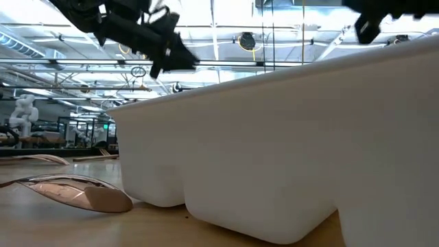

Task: Sort silverware
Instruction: Put the gold fork into the silverware tray

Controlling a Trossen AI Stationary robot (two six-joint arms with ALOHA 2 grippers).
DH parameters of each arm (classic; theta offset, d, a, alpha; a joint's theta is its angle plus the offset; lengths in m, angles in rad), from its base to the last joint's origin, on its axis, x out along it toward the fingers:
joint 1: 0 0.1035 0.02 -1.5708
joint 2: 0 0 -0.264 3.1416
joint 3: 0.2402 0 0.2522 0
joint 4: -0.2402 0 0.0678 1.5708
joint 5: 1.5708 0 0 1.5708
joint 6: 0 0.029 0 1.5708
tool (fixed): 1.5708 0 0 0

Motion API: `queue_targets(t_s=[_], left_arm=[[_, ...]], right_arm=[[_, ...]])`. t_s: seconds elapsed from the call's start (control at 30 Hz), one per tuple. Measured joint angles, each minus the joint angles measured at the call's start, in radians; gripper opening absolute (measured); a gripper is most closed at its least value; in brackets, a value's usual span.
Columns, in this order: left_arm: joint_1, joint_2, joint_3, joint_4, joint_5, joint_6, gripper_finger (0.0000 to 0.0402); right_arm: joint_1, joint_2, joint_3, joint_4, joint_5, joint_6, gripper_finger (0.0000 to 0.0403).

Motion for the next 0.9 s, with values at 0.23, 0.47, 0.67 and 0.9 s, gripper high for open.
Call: queue_targets(t_s=[0.23, 0.47, 0.67, 0.9], left_arm=[[-0.046, 0.073, -0.115, 0.244, 0.07, -0.044, 0.0134], [-0.084, 0.296, -0.277, 0.657, -0.07, -0.132, 0.0134], [-0.084, 0.38, -0.243, 0.727, 0.233, -0.128, 0.0134], [-0.075, 0.305, 0.044, -0.105, 0.368, 0.269, 0.0134]], right_arm=[[0.01, -0.008, -0.491, 0.933, -0.026, 0.24, 0.0059], [0.022, -0.013, -0.409, 0.871, 0.005, 0.223, 0.0054], [0.022, -0.01, -0.39, 0.868, -0.028, 0.213, 0.0054], [0.022, -0.01, -0.391, 0.754, -0.05, 0.304, 0.0054]])
